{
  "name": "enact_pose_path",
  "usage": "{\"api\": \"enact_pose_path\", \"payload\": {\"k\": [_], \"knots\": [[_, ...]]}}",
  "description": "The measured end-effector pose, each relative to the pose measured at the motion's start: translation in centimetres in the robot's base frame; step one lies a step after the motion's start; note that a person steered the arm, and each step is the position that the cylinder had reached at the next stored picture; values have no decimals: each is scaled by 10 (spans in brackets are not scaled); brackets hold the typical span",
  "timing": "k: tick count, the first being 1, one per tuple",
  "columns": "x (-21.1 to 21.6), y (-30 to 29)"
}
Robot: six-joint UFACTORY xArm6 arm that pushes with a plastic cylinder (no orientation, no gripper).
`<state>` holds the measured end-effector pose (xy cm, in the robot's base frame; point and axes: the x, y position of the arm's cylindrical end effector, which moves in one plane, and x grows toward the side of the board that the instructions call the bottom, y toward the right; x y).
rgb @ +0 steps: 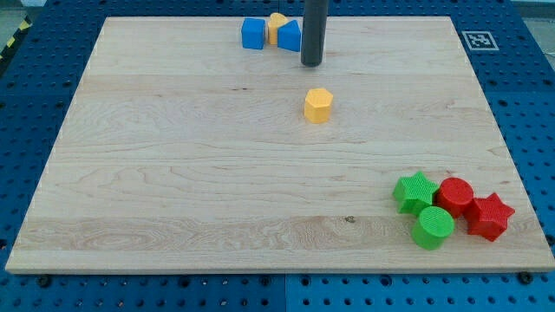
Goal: Push the hexagon to the bottom center
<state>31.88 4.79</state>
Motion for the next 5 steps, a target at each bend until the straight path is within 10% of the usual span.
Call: {"api": "enact_pose_path", "payload": {"k": [5], "knots": [[59, 2]]}}
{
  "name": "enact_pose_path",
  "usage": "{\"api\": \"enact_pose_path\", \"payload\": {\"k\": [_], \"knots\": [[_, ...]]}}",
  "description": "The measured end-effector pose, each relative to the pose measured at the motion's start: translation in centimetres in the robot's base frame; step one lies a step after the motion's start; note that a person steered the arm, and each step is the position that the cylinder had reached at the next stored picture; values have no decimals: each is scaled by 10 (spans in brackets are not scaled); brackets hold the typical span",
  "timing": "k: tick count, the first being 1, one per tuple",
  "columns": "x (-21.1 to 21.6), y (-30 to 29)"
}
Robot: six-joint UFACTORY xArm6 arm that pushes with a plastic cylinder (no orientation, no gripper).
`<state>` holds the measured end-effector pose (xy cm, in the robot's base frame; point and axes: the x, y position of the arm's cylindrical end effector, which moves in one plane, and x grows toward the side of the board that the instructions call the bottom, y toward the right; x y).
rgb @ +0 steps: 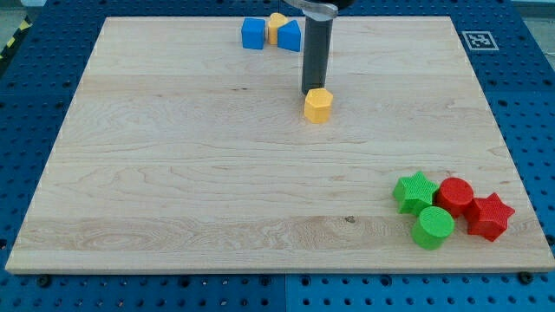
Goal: Push the hexagon to the bottom center
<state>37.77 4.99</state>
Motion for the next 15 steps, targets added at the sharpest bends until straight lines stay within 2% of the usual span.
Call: {"api": "enact_pose_path", "payload": {"k": [3, 5, 6, 8, 10, 13, 14, 15], "knots": [[54, 21], [67, 57], [81, 51], [99, 3], [77, -58], [157, -55], [157, -55], [114, -49]]}}
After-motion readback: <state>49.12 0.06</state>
